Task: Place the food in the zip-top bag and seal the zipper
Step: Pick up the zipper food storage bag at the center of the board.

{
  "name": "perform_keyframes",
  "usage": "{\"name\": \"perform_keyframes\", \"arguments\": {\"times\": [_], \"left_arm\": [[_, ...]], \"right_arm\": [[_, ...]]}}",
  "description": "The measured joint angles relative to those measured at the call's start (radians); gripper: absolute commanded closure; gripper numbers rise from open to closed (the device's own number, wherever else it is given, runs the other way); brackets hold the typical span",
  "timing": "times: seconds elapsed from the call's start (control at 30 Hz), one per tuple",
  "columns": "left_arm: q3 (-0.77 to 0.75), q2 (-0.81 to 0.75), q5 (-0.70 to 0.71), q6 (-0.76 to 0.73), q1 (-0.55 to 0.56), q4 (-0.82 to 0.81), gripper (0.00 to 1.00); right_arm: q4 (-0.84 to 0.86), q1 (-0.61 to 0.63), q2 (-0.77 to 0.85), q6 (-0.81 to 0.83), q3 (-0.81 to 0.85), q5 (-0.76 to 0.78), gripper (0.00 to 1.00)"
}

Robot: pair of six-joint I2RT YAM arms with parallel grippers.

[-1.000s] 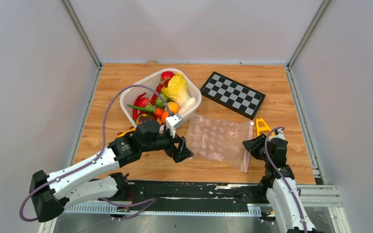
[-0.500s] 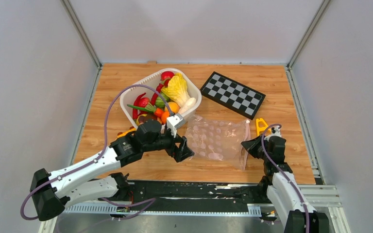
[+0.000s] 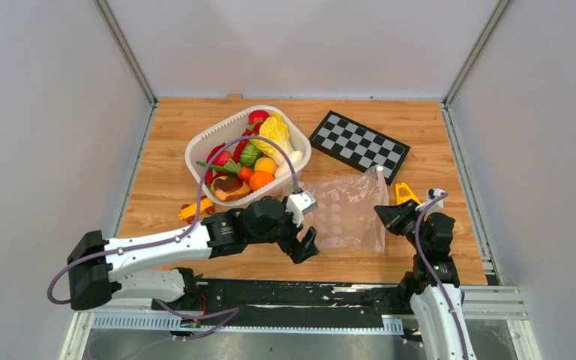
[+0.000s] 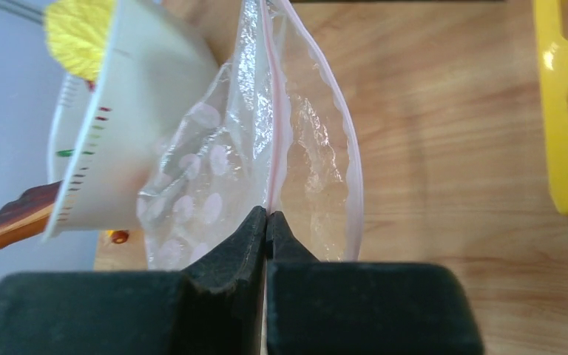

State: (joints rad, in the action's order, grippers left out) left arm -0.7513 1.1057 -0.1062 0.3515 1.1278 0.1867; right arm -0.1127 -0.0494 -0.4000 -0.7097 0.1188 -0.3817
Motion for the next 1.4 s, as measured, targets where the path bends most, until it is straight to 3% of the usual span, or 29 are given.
{"name": "perform_keyframes", "arguments": {"times": [0.2, 0.5, 1.17, 1.4], "left_arm": [[-0.127, 0.128, 0.089, 0.007, 0.103, -0.074, 0.1], [-0.336, 0.299, 0.173, 0.014, 0.202, -0.159, 0.13], [-0.491, 0.481, 0.373, 0.01, 0.293, -0.16, 0.26], [-0.518, 0.494, 0.461, 0.009, 0.296, -0.143, 0.38]], "right_arm": [[-0.132, 0.0, 0.144, 0.011, 0.119, -0.103, 1.0], [-0.319, 0.0, 0.219, 0.077, 0.336, -0.235, 1.0], [-0.407, 0.0, 0.287, -0.026, 0.38, -0.266, 1.0], [-0.407, 0.0, 0.29, -0.035, 0.393, -0.267, 1.0]]}}
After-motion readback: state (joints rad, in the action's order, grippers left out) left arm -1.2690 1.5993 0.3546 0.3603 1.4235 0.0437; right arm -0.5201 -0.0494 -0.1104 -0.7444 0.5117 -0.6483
